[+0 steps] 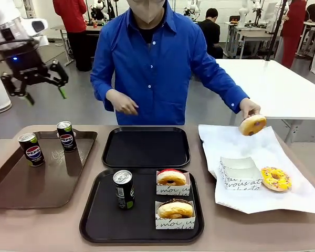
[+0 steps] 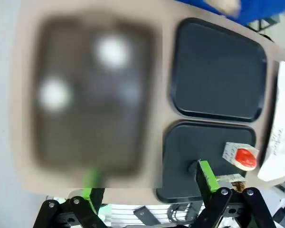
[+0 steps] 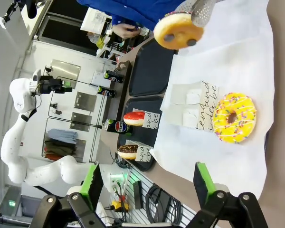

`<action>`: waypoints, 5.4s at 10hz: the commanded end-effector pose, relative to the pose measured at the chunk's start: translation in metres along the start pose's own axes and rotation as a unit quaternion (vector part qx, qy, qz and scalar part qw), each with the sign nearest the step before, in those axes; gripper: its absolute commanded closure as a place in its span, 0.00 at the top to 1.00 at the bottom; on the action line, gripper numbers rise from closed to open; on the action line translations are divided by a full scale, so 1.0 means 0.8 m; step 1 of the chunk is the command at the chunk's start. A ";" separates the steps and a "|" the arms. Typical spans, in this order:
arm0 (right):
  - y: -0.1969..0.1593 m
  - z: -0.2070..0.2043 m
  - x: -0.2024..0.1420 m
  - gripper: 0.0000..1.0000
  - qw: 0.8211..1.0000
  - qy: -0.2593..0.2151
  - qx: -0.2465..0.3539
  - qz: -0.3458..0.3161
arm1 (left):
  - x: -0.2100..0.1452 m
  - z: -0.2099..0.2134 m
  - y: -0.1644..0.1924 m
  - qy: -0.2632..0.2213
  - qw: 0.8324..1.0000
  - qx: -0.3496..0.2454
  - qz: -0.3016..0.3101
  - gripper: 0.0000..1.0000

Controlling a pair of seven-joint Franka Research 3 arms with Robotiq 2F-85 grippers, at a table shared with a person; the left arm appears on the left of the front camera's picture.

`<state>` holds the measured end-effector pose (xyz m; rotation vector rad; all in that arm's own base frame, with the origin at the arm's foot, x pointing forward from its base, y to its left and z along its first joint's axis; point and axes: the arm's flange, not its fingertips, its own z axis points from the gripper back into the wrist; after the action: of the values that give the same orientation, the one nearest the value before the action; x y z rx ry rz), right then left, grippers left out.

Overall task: Set up donuts and drinks on trays.
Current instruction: Pick up one Pepsi coke from the Handle tray and place it on the Flat Tray without a Pepsi coke.

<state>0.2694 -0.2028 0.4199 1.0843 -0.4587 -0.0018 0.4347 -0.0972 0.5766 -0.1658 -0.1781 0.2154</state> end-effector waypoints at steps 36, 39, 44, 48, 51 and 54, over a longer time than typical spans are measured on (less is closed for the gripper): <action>0.000 -0.002 0.003 1.00 1.000 -0.011 0.013 0.004 | 0.088 -0.217 0.160 0.055 0.989 0.076 -0.114 1.00; 0.000 -0.002 0.003 1.00 1.000 -0.011 0.013 0.004 | 0.091 -0.229 0.163 0.066 0.988 0.081 -0.116 1.00; 0.000 -0.002 0.003 1.00 1.000 -0.011 0.013 0.004 | 0.090 -0.231 0.163 0.061 0.988 0.081 -0.117 0.17; 0.000 -0.002 0.003 1.00 1.000 -0.011 0.013 0.004 | 0.090 -0.227 0.163 0.064 0.989 0.095 -0.097 0.08; 0.000 -0.002 0.003 1.00 1.000 -0.011 0.013 0.004 | 0.078 -0.175 0.140 0.077 0.989 0.088 -0.093 0.00; 0.000 -0.002 0.003 1.00 1.000 -0.011 0.013 0.004 | 0.023 -0.063 0.111 0.077 0.989 0.091 -0.088 0.00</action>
<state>0.2695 -0.2026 0.4199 1.0842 -0.4579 -0.0013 0.4612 -0.0090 0.4888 0.0111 -0.0063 0.0223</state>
